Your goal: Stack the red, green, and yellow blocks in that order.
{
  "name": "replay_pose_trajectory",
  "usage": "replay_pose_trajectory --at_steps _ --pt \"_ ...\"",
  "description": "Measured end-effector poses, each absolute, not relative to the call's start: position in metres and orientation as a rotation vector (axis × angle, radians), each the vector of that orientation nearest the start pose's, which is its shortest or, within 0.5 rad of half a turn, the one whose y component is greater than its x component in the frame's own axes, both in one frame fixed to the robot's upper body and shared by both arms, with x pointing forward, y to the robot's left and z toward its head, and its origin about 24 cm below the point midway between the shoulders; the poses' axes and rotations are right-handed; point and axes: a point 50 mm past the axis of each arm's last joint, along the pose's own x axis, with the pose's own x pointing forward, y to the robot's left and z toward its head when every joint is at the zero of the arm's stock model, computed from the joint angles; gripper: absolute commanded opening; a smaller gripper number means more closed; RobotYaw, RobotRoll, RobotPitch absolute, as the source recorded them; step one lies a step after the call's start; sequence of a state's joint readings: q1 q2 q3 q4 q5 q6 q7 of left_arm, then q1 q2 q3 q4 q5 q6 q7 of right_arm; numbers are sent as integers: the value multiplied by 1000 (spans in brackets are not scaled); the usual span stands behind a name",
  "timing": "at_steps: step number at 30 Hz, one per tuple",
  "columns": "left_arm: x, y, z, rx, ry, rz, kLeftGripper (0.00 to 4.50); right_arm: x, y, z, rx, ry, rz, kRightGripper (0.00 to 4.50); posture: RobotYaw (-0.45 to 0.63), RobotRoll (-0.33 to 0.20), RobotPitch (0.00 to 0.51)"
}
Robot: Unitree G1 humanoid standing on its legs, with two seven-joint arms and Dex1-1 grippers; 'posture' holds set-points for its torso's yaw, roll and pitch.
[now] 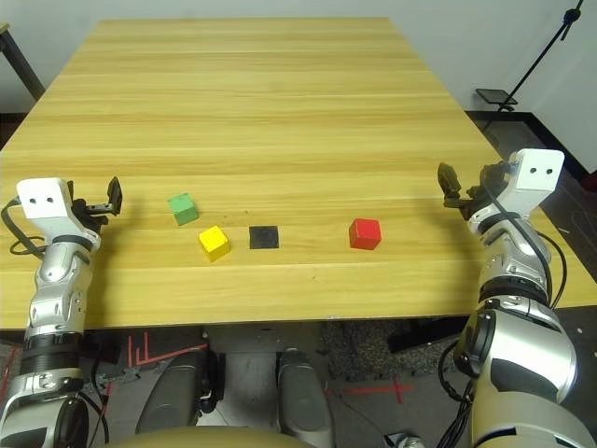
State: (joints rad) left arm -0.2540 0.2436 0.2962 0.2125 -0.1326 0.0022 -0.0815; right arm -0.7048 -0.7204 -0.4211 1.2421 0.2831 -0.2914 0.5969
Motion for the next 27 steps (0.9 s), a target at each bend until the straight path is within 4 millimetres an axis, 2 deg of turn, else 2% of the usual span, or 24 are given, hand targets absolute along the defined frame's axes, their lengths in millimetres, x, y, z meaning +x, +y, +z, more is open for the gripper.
replay_pose_trajectory --at_steps 8,11,14,18,22,27 --pt "297 251 79 37 -71 141 4454 301 -380 97 -18 22 -72 4500 82 -106 107" --pt "301 240 98 22 -79 -18 4454 305 -372 105 -54 44 98 4500 102 -119 100" --pt "301 231 122 22 -61 -229 4454 304 -364 122 -144 111 367 4500 110 -137 95" --pt "291 216 151 89 -13 -591 4454 290 -353 145 -272 278 743 4500 102 -148 92" --pt "283 203 153 159 114 -822 4454 287 -338 152 -334 398 965 4500 96 -151 87" --pt "286 189 161 207 163 -976 4454 305 -314 163 -439 421 1097 4500 135 -145 81"
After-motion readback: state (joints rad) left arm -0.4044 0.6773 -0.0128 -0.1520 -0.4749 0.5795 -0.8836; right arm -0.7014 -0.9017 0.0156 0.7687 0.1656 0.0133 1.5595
